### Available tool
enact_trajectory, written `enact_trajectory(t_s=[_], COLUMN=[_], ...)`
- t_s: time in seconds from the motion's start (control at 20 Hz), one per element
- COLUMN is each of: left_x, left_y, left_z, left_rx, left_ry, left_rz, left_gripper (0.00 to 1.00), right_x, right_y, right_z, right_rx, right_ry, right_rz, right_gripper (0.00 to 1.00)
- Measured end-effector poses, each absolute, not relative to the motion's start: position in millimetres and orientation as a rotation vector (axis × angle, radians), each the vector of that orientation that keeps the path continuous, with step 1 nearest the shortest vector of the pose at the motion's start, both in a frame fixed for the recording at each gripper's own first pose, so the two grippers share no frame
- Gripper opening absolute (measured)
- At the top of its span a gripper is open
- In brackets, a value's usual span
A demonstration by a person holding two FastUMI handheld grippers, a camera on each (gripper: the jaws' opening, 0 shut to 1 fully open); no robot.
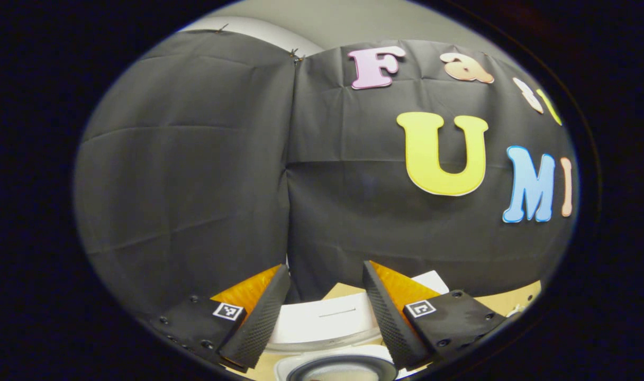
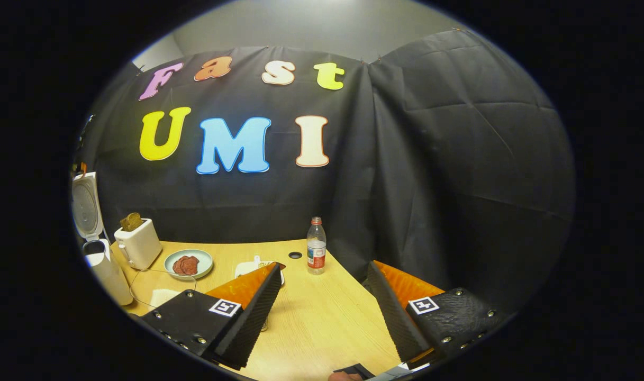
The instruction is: Close the left gripper, press the button to open the rice cooker; take a wooden spoon from the chopstick holder with the right hand, scoop a spoonful of rice and pour it into the rice cooker, then put the wooden spoon back into the chopstick holder.
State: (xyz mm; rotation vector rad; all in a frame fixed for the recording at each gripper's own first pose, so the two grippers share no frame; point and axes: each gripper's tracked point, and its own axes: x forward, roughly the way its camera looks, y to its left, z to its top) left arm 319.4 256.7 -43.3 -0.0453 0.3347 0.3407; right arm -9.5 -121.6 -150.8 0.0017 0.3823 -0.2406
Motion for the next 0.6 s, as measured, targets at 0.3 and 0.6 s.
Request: enact_trajectory(t_s=[0.3,0.6], left_x=[284.2,244.0], left_y=[234.0,201.8], left_z=[-43.5,-54.1], left_rx=[-0.039,-0.043], left_ry=[0.321,0.326], left_rz=[0.342,0.329], left_gripper=[0.95,0.99], right_x=[4.8,19.0], right_y=[-120.4,-119.0], right_z=[-150.0,-148.5], right_rx=[0.01,0.013], right_ry=[0.372,0.355], right_rz=[-0.192,-0.146], right_gripper=[0.99,0.99])
